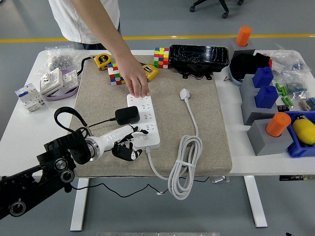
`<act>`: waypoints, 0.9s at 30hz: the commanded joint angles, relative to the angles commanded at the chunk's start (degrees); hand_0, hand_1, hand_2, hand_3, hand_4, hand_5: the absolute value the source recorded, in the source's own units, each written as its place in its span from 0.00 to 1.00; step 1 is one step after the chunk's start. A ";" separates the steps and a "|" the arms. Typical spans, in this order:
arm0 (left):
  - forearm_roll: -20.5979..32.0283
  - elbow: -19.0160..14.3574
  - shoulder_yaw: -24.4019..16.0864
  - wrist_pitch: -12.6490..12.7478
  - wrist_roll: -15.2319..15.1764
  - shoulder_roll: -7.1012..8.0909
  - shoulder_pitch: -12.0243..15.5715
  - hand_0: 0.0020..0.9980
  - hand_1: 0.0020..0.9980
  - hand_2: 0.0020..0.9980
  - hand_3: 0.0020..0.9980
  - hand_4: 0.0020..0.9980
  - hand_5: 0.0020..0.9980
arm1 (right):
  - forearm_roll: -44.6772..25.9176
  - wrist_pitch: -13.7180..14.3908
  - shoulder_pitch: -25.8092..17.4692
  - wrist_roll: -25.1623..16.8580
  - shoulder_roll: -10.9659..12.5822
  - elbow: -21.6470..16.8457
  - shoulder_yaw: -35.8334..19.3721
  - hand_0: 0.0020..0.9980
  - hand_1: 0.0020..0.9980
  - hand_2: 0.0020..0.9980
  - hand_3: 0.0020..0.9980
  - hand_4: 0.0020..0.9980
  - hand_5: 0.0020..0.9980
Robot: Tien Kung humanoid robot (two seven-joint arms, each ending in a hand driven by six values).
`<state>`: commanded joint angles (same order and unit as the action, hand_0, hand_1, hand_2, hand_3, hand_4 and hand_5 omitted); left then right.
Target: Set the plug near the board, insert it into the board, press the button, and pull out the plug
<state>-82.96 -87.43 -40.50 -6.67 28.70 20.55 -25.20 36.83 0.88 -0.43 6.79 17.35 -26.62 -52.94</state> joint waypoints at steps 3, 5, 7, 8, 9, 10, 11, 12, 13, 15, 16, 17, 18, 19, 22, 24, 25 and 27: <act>0.08 0.06 0.04 -0.11 -0.04 0.00 -0.07 0.11 0.06 0.17 0.86 0.57 0.00 | 0.00 0.01 0.05 -0.01 -0.05 0.00 -0.08 0.68 0.69 0.69 0.60 0.93 0.53; 0.17 0.25 0.12 -0.01 -0.16 -0.03 -0.12 0.11 0.06 0.17 0.86 0.57 0.00 | -0.01 0.04 0.08 -0.03 -0.08 0.02 -0.12 0.68 0.69 0.69 0.60 0.93 0.53; 0.31 0.74 0.24 -0.05 -0.24 -0.10 -0.17 0.11 0.06 0.17 0.84 0.58 0.00 | 0.01 0.01 0.09 -0.03 -0.09 -0.05 -0.12 0.68 0.69 0.69 0.60 0.94 0.53; 0.37 0.93 0.28 -0.05 -0.24 -0.13 -0.18 0.11 0.06 0.17 0.84 0.58 0.00 | 0.00 0.02 0.09 -0.03 -0.09 -0.06 -0.12 0.68 0.69 0.69 0.60 0.94 0.53; 0.36 1.11 0.33 -0.07 -0.23 -0.15 -0.19 0.11 0.06 0.17 0.84 0.58 0.00 | -0.02 0.02 0.09 -0.02 -0.10 -0.04 -0.11 0.68 0.69 0.69 0.60 0.94 0.53; 0.36 1.36 0.42 -0.12 -0.12 -0.19 -0.20 0.11 0.06 0.17 0.84 0.58 0.00 | -0.02 0.02 0.07 -0.01 -0.08 -0.01 -0.06 0.68 0.69 0.69 0.60 0.94 0.53; 0.34 1.48 0.48 -0.16 -0.06 -0.19 -0.23 0.11 0.06 0.17 0.84 0.58 0.00 | -0.02 0.02 0.07 -0.01 -0.07 -0.02 -0.05 0.68 0.69 0.69 0.60 0.94 0.53; 0.39 1.56 0.52 -0.18 -0.05 -0.20 -0.25 0.11 0.06 0.17 0.84 0.58 0.00 | -0.02 0.02 0.06 -0.01 -0.06 -0.03 -0.06 0.68 0.69 0.69 0.60 0.94 0.53; 0.45 1.62 0.55 -0.19 -0.03 -0.20 -0.27 0.10 0.06 0.17 0.84 0.58 0.00 | -0.03 0.03 0.06 -0.01 -0.05 -0.02 -0.06 0.68 0.69 0.69 0.60 0.94 0.53; 0.22 1.95 0.65 -0.08 -0.05 -0.26 -0.32 0.10 0.06 0.17 0.84 0.58 0.00 | -0.01 0.03 0.06 -0.01 -0.03 -0.02 -0.05 0.68 0.69 0.69 0.60 0.94 0.53; 0.15 2.11 0.63 -0.13 0.00 -0.30 -0.31 0.10 0.06 0.17 0.84 0.58 0.00 | -0.03 0.04 0.06 -0.02 -0.02 -0.03 -0.04 0.68 0.69 0.69 0.60 0.94 0.53; 0.16 2.24 0.63 -0.20 0.06 -0.31 -0.29 0.10 0.06 0.17 0.84 0.58 0.00 | -0.03 0.03 0.06 -0.02 -0.02 -0.03 -0.03 0.68 0.69 0.69 0.60 0.94 0.53; 0.23 2.31 0.66 -0.21 0.04 -0.31 -0.27 0.10 0.06 0.17 0.84 0.58 0.00 | -0.03 0.03 0.04 -0.01 -0.02 -0.03 -0.02 0.68 0.69 0.69 0.60 0.94 0.53; 0.33 2.40 0.73 -0.25 0.07 -0.32 -0.26 0.10 0.06 0.17 0.83 0.59 0.00 | -0.05 0.01 0.02 -0.01 -0.03 -0.02 0.02 0.68 0.69 0.69 0.60 0.93 0.53; 0.40 2.67 0.94 -0.52 0.44 -0.35 -0.34 0.10 0.06 0.17 0.83 0.59 0.00 | -0.06 0.02 0.04 0.00 -0.03 0.04 0.01 0.68 0.69 0.69 0.60 0.93 0.53; 0.35 2.72 1.06 -0.68 0.64 -0.34 -0.40 0.10 0.06 0.17 0.83 0.59 0.00 | -0.05 0.00 0.04 0.03 -0.06 0.06 -0.03 0.68 0.69 0.69 0.60 0.93 0.53; 0.46 2.68 1.06 -0.70 0.63 -0.32 -0.41 0.11 0.06 0.17 0.82 0.59 0.00 | -0.06 0.00 0.03 0.01 -0.05 0.04 -0.04 0.68 0.69 0.69 0.60 0.94 0.53; 0.55 2.68 1.00 -0.74 0.62 -0.34 -0.43 0.11 0.06 0.17 0.82 0.59 0.00 | -0.04 0.03 0.05 0.01 -0.04 0.06 -0.08 0.68 0.69 0.69 0.60 0.94 0.53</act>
<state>-82.41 -84.74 -39.50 -7.41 29.32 20.22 -25.63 36.78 0.91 -0.39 6.80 17.31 -26.56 -53.02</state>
